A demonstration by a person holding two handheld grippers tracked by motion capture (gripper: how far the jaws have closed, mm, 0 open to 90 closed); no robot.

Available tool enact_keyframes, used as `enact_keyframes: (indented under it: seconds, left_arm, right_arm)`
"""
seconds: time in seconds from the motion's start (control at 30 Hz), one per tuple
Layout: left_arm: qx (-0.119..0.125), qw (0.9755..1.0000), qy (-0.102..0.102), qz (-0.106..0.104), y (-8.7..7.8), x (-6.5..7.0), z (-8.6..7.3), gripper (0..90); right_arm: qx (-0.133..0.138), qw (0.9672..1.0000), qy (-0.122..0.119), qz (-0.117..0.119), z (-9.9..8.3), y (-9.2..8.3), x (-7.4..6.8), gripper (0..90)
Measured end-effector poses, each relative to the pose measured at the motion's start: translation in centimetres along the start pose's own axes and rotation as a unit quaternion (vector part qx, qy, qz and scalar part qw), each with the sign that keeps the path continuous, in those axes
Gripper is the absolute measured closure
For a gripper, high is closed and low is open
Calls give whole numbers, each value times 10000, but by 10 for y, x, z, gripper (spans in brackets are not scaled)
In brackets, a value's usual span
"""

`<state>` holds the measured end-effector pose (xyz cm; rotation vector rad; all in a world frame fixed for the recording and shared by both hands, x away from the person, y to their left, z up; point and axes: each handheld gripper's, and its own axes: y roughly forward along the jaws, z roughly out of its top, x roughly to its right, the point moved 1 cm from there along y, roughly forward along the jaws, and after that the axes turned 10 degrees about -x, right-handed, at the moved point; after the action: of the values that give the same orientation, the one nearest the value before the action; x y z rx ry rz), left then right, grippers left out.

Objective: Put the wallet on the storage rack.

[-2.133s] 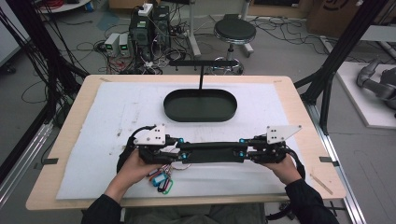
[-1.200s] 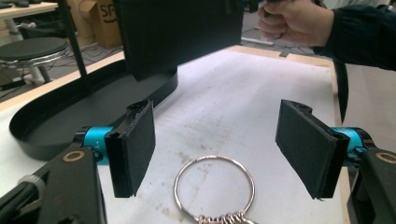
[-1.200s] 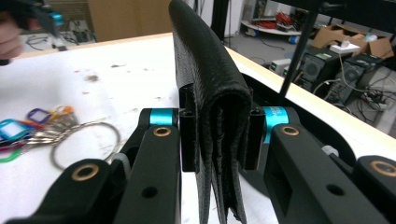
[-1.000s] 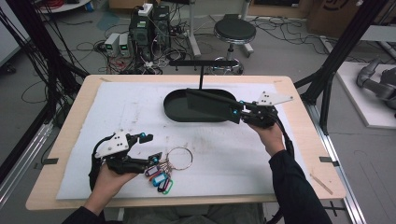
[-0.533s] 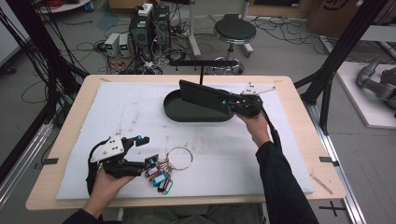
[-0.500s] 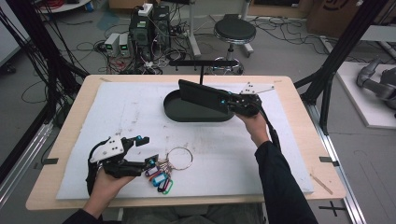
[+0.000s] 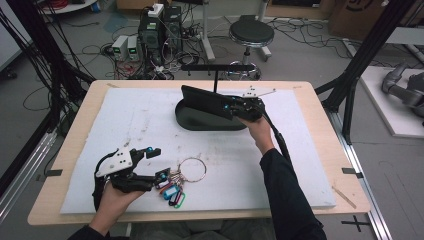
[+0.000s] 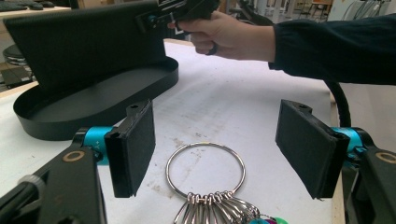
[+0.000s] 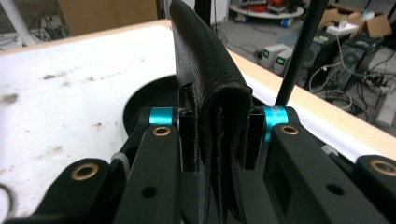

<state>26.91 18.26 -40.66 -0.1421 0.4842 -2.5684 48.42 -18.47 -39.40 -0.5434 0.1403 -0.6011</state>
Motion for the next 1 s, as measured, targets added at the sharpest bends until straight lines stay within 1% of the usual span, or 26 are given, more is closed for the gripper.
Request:
enact_keyframes:
  seconds: [0.03,0.07,0.13,0.2,0.27,0.4,0.53,0.63,0.73,0.8,0.9,1.0]
  left_arm:
    - [6,10000,-5,-3,0,0,0,287]
    - [11,10000,3,-14,-1,0,0,287]
    - [14,10000,-4,0,-2,0,-1,287]
    - [16,10000,-9,-12,-2,0,-1,286]
    - [21,10000,-13,-9,-3,1,-2,287]
    - [28,10000,-2,-36,-3,2,-2,287]
    - [52,9999,45,-87,-2,4,0,283]
    - [45,9999,51,-102,0,5,0,283]
    - [19,9999,49,-96,0,5,-1,283]
    - [5,9999,40,-102,0,4,-1,283]
    - [22,10000,14,-80,0,4,-1,283]
    - [16,10000,46,-70,-1,4,-1,283]
  right_arm:
    - [-13,10000,22,-17,-2,5,2,752]
    - [-13,10000,22,-17,-2,5,2,752]
    - [-45,9999,158,-6,-7,8,7,752]
    - [-63,9999,157,-16,-7,9,8,752]
    - [-135,9997,174,-61,-9,10,9,752]
    - [-149,9997,187,-35,-12,11,12,752]
    - [-240,9996,120,-10,-16,18,14,750]
    - [-233,9995,188,34,-17,18,15,750]
    - [-246,9996,165,21,-18,18,17,746]
    - [-285,9994,179,54,-20,18,18,743]
    - [-530,9985,122,23,-23,18,22,738]
    - [-611,9981,87,28,-24,17,23,736]
